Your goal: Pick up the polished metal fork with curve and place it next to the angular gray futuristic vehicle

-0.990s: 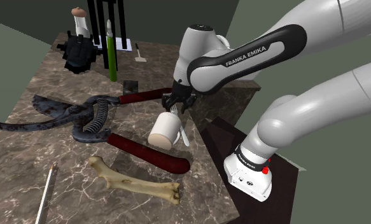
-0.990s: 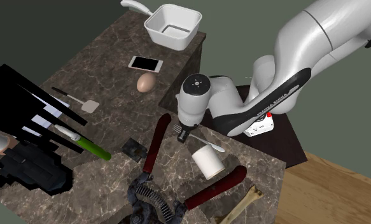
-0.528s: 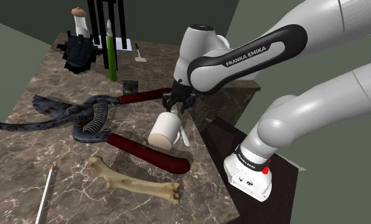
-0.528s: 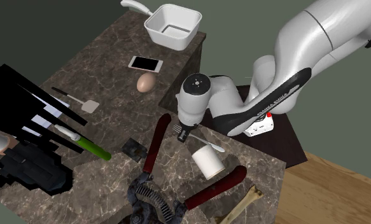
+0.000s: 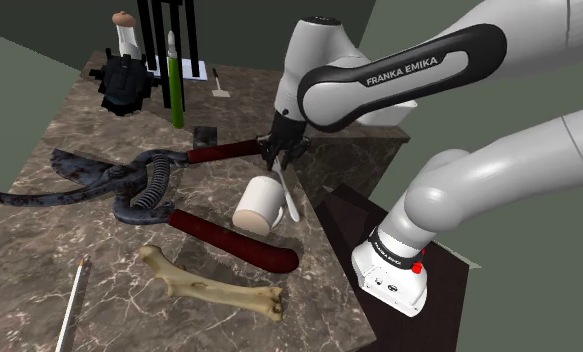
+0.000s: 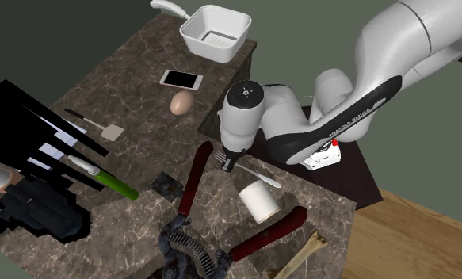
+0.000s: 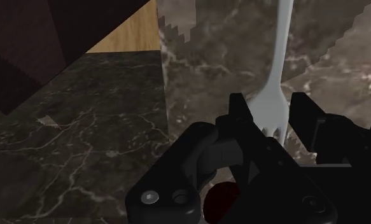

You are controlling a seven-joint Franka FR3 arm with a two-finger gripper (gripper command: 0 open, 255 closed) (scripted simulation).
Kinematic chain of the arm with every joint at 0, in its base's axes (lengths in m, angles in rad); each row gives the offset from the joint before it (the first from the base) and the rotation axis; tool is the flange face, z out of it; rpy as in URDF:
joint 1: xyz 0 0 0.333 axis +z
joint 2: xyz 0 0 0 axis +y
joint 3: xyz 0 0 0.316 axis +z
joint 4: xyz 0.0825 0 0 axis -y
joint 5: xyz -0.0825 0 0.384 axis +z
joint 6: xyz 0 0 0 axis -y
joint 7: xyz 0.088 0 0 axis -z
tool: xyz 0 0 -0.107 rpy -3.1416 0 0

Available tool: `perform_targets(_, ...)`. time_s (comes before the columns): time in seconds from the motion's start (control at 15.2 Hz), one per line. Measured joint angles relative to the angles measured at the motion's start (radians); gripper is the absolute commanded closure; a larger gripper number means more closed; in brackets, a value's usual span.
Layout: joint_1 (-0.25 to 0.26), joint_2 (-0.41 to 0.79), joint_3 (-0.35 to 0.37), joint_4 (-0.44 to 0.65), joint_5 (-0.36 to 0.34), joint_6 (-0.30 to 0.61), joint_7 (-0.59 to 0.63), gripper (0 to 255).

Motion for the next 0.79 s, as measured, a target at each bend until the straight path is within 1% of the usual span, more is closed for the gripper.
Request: perform_targets(0.79,0.001,-0.105,-0.043,0.101,-0.019,-0.206,-0.008,255)
